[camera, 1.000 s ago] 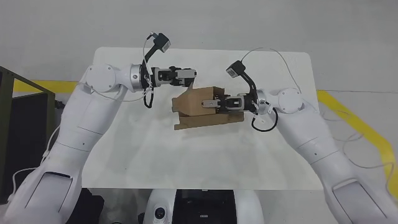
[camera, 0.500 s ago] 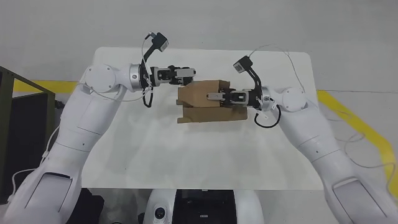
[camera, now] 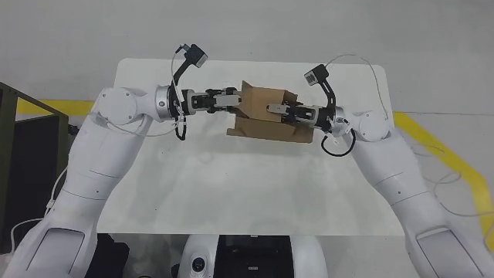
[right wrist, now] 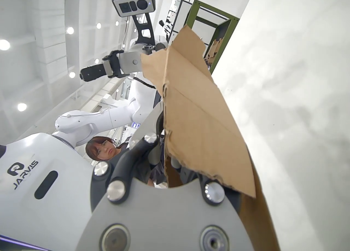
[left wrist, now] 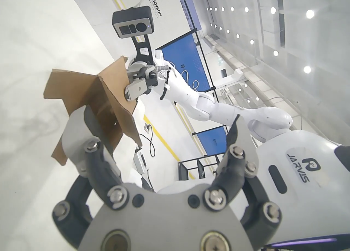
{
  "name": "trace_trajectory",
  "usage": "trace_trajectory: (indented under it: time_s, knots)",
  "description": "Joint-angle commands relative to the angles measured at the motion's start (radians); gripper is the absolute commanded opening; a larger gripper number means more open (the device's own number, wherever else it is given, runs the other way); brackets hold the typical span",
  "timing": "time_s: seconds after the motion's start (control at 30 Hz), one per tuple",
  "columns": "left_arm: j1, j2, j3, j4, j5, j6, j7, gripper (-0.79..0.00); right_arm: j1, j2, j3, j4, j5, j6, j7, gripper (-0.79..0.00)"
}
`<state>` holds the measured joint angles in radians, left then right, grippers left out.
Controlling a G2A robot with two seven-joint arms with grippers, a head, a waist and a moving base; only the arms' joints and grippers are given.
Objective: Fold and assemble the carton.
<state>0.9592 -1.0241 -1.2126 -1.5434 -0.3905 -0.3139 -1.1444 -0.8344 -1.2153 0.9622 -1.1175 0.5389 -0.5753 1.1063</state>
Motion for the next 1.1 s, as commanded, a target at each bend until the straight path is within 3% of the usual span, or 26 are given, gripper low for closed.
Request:
trace_trajectory:
  time_s: [0.0, 1.07]
  knots:
    - [-0.002, -0.001, 0.007, 0.000, 0.013, 0.002, 0.005, 0.000, -0.001, -0.001, -0.001, -0.010, -0.003, 0.004, 0.000, -0.785]
    - [0.018, 0.002, 0.046, -0.058, 0.020, 0.020, -0.042, 0.000, -0.039, -0.001, 0.067, -0.061, -0.059, 0.009, -0.148, -0.785]
